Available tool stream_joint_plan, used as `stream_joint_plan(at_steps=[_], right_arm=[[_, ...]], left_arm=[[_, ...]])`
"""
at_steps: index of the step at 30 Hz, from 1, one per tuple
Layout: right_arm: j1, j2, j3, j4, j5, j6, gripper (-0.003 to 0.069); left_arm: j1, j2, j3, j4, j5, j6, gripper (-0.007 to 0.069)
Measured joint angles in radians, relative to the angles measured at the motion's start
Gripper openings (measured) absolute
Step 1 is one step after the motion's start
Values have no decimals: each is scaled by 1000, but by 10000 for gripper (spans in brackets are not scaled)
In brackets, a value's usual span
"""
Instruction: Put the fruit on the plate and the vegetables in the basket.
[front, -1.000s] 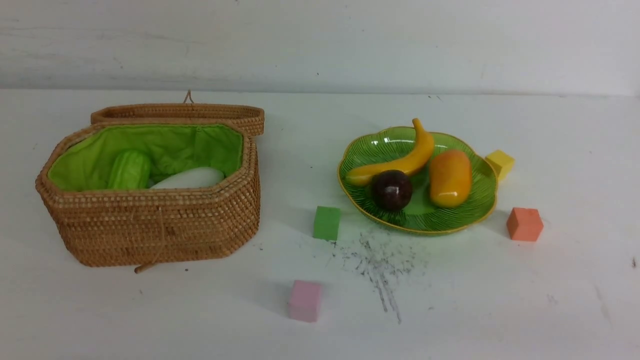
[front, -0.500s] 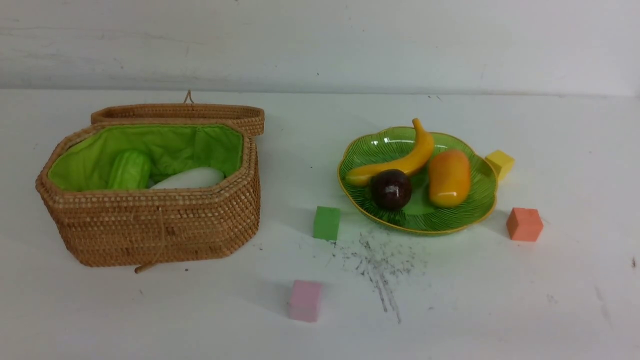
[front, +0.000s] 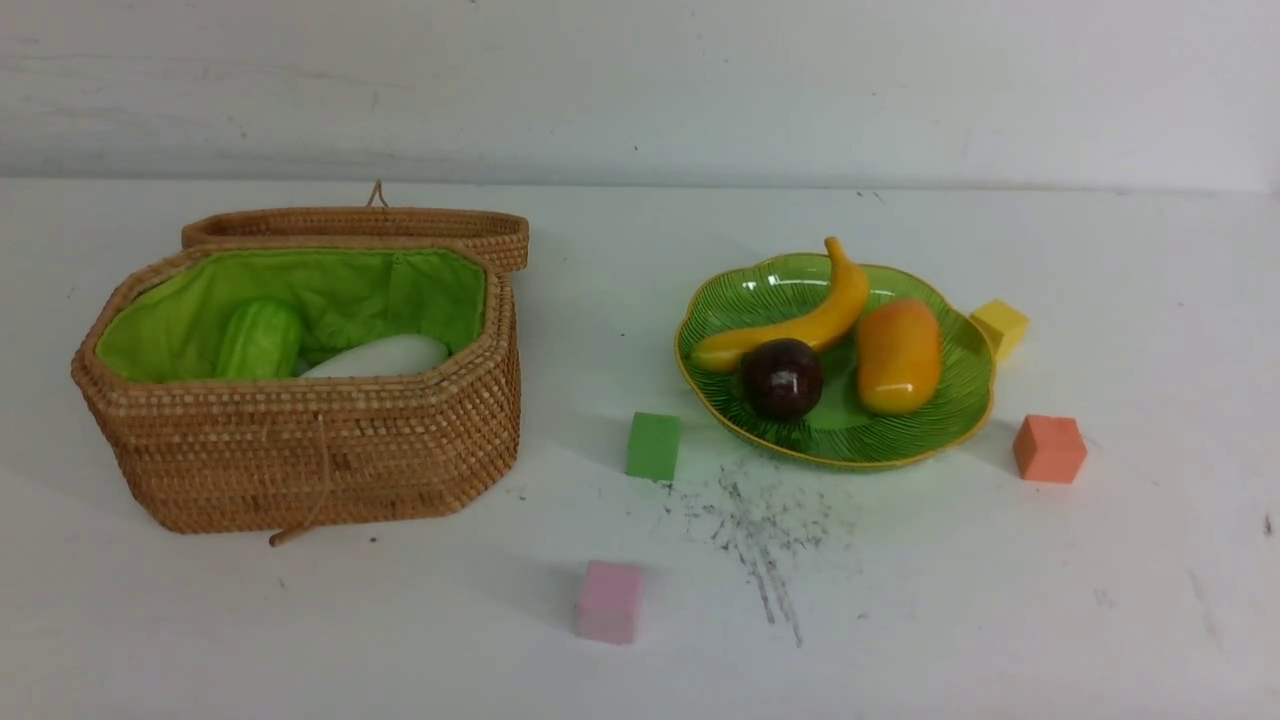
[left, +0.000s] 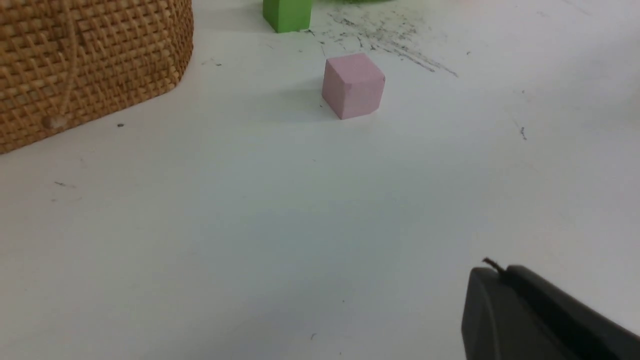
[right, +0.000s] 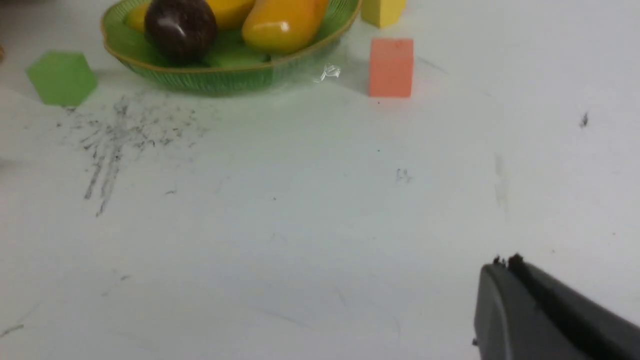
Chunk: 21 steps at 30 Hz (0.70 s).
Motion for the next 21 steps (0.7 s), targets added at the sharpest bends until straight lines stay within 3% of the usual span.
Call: stream_joint_plan(at_steps=[21], right_arm=[[-1, 0, 1, 0, -5, 2, -3]], left_arm=[[0, 0, 1, 0, 1, 0, -6]])
